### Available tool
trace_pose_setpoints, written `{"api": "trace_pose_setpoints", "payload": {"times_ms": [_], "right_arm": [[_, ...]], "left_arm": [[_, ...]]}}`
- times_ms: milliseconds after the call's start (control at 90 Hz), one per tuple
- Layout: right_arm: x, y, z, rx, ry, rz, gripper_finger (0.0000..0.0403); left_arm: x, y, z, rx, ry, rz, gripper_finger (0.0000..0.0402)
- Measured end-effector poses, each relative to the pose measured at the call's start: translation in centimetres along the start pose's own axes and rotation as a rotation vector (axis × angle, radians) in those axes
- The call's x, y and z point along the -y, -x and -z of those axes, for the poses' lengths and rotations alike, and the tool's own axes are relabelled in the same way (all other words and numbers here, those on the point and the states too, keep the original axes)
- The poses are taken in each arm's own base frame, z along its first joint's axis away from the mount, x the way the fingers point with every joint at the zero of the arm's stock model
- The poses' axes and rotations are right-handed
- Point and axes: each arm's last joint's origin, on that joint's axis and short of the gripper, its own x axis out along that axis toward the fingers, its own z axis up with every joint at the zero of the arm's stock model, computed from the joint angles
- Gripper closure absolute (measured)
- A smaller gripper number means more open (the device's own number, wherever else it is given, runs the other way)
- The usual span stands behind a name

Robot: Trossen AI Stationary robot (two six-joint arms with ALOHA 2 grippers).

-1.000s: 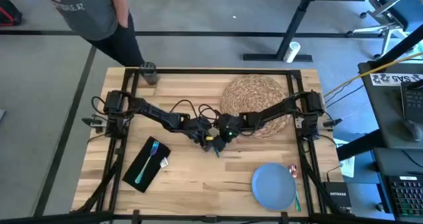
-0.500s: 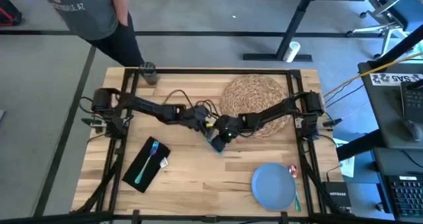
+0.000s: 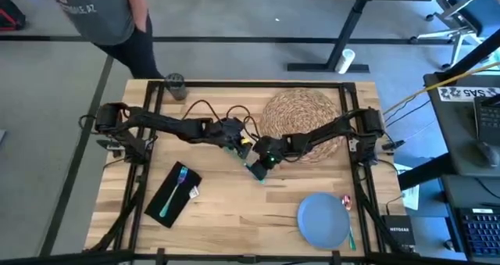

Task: Set table place
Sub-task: Put the blue knife on the brown placemat

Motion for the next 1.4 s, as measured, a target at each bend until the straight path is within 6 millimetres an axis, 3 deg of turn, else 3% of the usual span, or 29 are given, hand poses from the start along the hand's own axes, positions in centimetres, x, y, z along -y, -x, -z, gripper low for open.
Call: {"api": "trace_pose_setpoints", "payload": {"times_ms": [511,733,1211,1400], "right_arm": [[0.2,2.5,-0.6,0.047,0.013,0.110,0.0402],[-0.2,3.6,-0.9,0.062,0.027,0.100,0.0402],[-2.1,7.8,-1.5,0.169,0.076,0.091,0.0403],[-1.4,9.5,-2.1,0.193,0.076,0.145,0.0403]], "left_arm": [[0.0,4.1,-3.3,0.162,-0.017,0.017,0.0401],[-0.4,4.8,-3.9,0.182,-0.015,0.003,0.0401],[-0.7,5.7,-4.7,0.216,-0.023,0.005,0.0401],[-0.8,5.8,-4.8,0.218,-0.020,0.005,0.0401]]}}
